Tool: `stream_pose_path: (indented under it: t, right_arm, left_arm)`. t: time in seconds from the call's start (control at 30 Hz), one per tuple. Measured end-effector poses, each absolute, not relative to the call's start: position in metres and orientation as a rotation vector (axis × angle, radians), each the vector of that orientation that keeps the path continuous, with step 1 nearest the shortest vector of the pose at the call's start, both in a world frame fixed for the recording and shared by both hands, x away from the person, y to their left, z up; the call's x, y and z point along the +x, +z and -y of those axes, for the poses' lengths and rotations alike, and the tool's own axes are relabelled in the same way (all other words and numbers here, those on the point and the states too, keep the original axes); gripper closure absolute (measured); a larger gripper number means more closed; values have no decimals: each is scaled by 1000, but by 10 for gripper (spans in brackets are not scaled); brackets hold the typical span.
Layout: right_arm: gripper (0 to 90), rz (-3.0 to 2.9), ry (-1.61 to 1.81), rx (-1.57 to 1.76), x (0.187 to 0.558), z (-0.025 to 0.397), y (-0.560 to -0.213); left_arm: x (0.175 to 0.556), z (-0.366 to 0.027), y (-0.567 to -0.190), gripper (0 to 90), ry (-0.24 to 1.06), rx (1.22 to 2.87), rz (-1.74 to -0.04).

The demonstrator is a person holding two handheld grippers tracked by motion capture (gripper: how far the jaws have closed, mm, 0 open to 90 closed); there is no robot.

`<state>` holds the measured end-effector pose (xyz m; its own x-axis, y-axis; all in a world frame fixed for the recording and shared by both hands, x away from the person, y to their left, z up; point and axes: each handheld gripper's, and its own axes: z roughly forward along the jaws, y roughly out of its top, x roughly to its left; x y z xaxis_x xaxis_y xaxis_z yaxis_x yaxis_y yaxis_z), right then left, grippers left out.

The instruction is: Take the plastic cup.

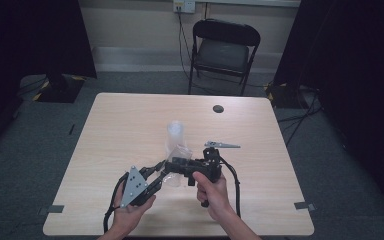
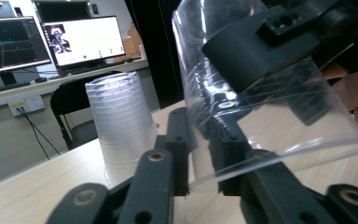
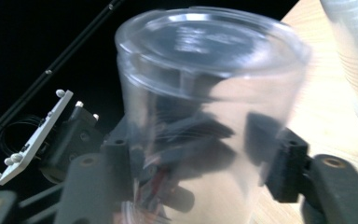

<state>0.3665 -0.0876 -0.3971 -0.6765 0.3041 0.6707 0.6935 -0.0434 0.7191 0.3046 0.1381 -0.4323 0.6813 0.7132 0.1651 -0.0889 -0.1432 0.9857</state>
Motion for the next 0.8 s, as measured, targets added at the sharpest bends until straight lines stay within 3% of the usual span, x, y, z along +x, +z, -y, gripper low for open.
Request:
stream_pose_path:
  t: [0.17, 0.3, 0.8]
  right_arm:
    - [211, 1983, -1796, -1066, 366, 85, -396]
    - [160, 1976, -1810, -1060, 366, 86, -396]
    - [144, 2057, -1863, -1080, 369, 94, -394]
  left_arm:
    - [306, -139, -433, 843, 736, 1580, -518]
    - [308, -140, -434, 853, 688, 1575, -541]
    - [310, -145, -431, 859, 467, 1625, -588]
